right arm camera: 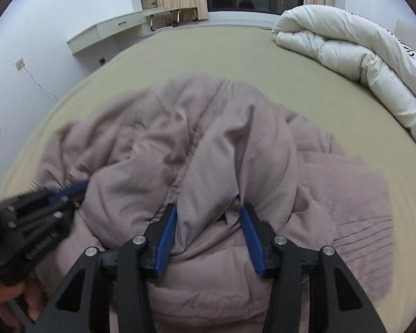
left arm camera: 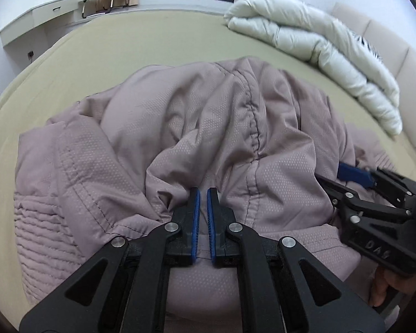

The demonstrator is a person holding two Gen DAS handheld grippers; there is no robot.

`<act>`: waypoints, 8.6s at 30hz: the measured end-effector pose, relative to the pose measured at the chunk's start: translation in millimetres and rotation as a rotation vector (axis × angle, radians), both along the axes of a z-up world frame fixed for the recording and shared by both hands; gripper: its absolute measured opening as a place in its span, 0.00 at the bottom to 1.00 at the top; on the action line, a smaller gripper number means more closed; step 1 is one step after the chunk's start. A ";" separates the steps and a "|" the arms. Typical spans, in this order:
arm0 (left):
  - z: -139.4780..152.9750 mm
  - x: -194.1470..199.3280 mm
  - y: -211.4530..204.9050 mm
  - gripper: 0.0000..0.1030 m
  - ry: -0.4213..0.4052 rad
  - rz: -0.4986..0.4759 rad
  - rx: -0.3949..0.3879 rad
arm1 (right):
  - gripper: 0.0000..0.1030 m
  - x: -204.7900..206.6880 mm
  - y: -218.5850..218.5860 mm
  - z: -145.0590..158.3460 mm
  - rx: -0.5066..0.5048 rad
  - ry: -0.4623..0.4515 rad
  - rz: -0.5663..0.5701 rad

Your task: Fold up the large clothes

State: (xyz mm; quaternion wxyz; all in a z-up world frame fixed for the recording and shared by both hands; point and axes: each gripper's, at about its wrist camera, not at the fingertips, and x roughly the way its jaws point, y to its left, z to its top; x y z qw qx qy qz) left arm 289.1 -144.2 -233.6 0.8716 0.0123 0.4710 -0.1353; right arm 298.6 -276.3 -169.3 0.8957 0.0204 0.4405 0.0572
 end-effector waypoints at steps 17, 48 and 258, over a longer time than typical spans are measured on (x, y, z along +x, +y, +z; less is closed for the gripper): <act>91.3 -175.3 108.0 0.11 -0.037 0.123 0.027 | 0.90 -187.7 -48.6 78.8 0.107 -0.143 -0.118; 26.8 -498.5 231.6 0.79 0.240 0.152 0.139 | 0.97 -442.3 -133.3 -1.9 0.256 0.119 -0.338; -16.2 70.0 33.4 0.09 -0.136 0.117 0.091 | 0.65 56.6 -105.1 -22.3 0.041 -0.079 -0.256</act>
